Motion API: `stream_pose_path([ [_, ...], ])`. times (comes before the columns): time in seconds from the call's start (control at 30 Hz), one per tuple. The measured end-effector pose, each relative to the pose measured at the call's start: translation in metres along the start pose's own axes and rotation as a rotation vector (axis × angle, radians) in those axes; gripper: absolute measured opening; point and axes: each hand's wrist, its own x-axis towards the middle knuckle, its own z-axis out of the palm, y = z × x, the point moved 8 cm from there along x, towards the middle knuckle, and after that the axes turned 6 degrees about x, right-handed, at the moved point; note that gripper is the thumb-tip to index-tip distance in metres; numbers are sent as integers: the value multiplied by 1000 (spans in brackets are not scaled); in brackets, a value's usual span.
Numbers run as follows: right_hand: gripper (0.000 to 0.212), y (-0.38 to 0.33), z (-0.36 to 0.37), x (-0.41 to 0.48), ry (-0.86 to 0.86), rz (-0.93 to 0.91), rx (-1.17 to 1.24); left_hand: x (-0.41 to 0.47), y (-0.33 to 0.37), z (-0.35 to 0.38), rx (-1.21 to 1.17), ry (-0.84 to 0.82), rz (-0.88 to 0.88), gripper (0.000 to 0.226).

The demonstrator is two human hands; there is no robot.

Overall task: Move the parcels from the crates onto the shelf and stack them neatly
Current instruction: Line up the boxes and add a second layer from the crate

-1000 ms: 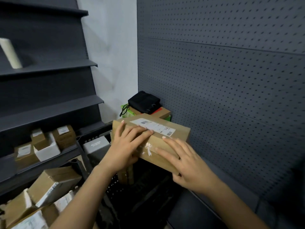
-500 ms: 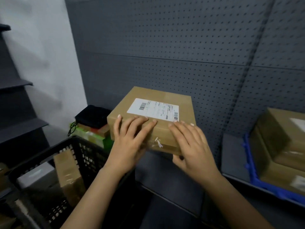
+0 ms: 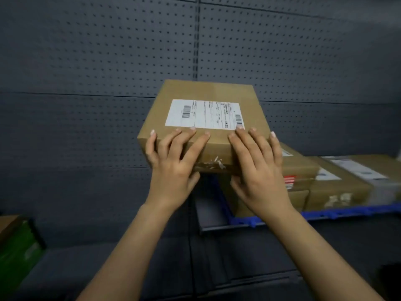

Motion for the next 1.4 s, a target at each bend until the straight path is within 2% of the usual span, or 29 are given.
stream_pose_path([
  [0.2,89,76,-54,-33,28,100,-182,39,93,25,-154,63,100,99],
  [0.4,90,163,-97,-67,10,177,-293,73,191,56,-256,54,158,99],
  [0.7,74,311,-125,-112,-28,177,-293,111,327,121,-256,21,140,96],
  [0.83,84,366,-128,-129,-51,173,-275,122,377,149,-250,-28,120,101],
  [1.03,72,426,-113,-146,-98,182,-175,129,422,189,-222,-101,119,103],
  [1.2,71,461,-85,-153,-145,200,-111,131,436,226,-208,-143,101,102],
  [1.4,88,488,-43,-155,-209,213,-38,123,435,264,-177,-195,46,94],
])
